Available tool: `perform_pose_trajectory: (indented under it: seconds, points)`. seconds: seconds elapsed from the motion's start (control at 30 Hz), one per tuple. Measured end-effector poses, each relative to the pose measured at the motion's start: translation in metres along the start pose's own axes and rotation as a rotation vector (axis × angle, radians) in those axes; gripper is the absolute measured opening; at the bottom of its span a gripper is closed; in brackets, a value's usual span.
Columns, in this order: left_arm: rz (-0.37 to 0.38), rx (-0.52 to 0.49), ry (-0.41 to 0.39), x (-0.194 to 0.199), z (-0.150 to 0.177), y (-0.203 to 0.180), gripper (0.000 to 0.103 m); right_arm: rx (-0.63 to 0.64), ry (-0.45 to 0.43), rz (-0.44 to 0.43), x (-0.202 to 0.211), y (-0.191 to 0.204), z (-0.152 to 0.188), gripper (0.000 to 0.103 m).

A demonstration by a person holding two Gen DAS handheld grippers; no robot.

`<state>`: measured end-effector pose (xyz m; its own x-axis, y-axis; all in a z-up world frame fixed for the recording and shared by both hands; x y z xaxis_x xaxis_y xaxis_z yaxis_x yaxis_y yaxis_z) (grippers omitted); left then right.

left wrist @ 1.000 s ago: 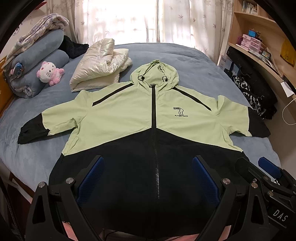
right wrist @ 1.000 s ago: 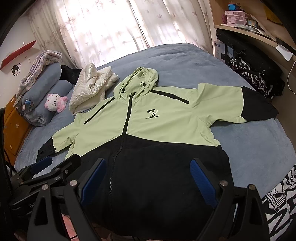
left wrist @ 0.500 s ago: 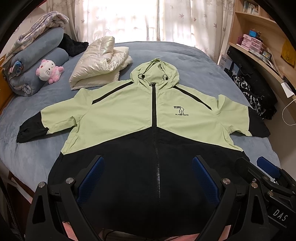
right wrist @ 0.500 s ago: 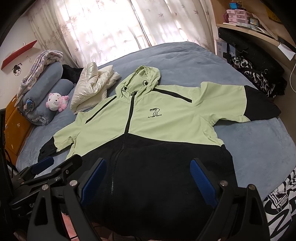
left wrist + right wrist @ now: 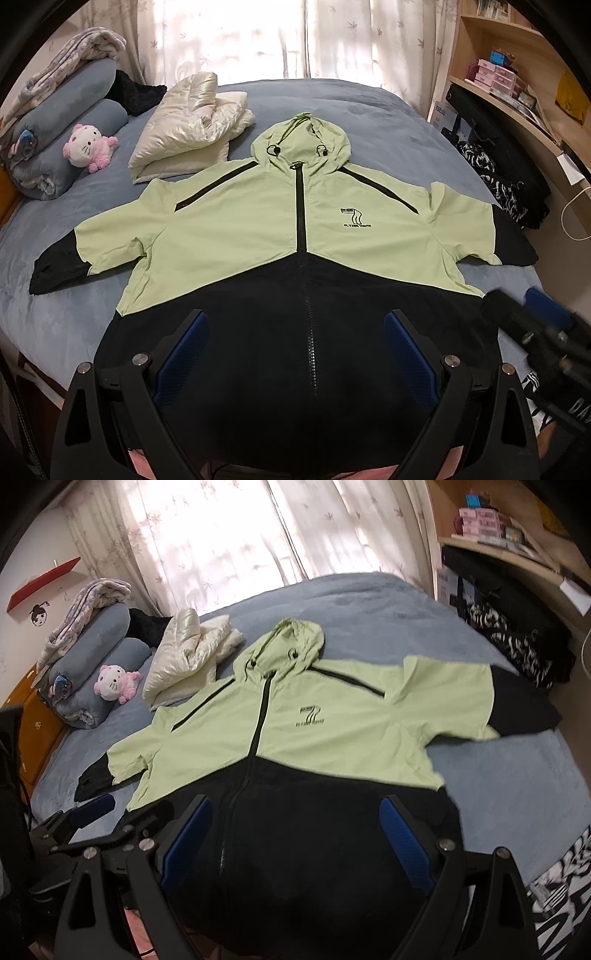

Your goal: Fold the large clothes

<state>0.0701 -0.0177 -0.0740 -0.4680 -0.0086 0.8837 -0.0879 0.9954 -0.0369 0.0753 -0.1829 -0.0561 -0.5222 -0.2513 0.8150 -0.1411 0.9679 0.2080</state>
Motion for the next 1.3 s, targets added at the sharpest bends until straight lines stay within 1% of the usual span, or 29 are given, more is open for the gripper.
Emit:
perform_pose_trajectory:
  seconds: [0.13,0.2,0.33,0.4,0.47,0.6,0.7,0.73,0.8,0.83,0.87,0.97,1.03,1.13,1.2,1.23,1.3]
  points:
    - [0.026,-0.009,0.016,-0.002,-0.011,-0.005,0.094,0.046,-0.069,0.077,0.017,-0.008,-0.02,0.092]
    - [0.037,-0.016,0.011,0.0,-0.018,-0.006,0.094,0.062,-0.108,0.115,0.026,-0.016,-0.031,0.092]
    - [0.013,-0.042,-0.024,0.005,-0.039,-0.011,0.094,0.088,-0.199,0.218,0.049,-0.036,-0.057,0.092]
    - [0.008,-0.052,-0.052,0.008,-0.056,-0.015,0.094,0.093,-0.238,0.269,0.06,-0.05,-0.071,0.092]
    - [0.039,-0.053,-0.093,0.012,-0.071,-0.017,0.094,0.099,-0.283,0.317,0.075,-0.066,-0.086,0.092]
    - [0.082,-0.067,-0.175,0.022,-0.1,-0.024,0.094,0.101,-0.346,0.422,0.101,-0.102,-0.112,0.092]
    - [0.094,-0.057,-0.204,0.024,-0.12,-0.03,0.094,0.077,-0.359,0.503,0.111,-0.133,-0.128,0.092]
    - [0.099,-0.053,-0.201,0.022,-0.126,-0.033,0.094,0.057,-0.351,0.554,0.112,-0.149,-0.134,0.092]
    - [0.111,-0.047,-0.183,0.015,-0.135,-0.039,0.094,0.044,-0.323,0.589,0.105,-0.17,-0.14,0.092]
    - [0.11,-0.041,-0.173,0.009,-0.139,-0.043,0.094,0.034,-0.31,0.585,0.099,-0.181,-0.144,0.092]
    - [0.102,-0.039,-0.166,0.002,-0.143,-0.047,0.094,0.01,-0.283,0.561,0.091,-0.194,-0.146,0.092]
    - [0.091,-0.037,-0.16,-0.019,-0.15,-0.06,0.094,-0.086,-0.199,0.447,0.058,-0.231,-0.146,0.092]
    - [0.108,-0.03,-0.145,-0.036,-0.152,-0.068,0.094,-0.144,-0.147,0.437,0.032,-0.258,-0.142,0.092]
    - [0.142,-0.016,-0.103,-0.067,-0.151,-0.084,0.094,-0.243,-0.073,0.415,-0.004,-0.294,-0.13,0.092]
    - [0.155,-0.012,-0.073,-0.084,-0.148,-0.091,0.094,-0.339,-0.009,0.388,-0.03,-0.325,-0.114,0.092]
    - [0.157,-0.01,-0.055,-0.095,-0.147,-0.095,0.094,-0.408,0.019,0.359,-0.044,-0.345,-0.105,0.092]
    - [0.146,-0.01,-0.043,-0.108,-0.145,-0.1,0.094,-0.51,0.052,0.312,-0.064,-0.372,-0.089,0.092]
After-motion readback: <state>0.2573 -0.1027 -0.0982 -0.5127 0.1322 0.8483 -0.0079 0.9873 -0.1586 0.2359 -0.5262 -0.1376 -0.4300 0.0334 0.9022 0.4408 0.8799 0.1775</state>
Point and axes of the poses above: each gripper's, at about its wrist camera, not at the fingertips, and x roughly against the way its jaws point, y to its left, z to its underside, the point moved 7 cm from there along -x, roughly the way its jaws point, and after that the axes turned 9 degrees about y, right-handed, at the moved point
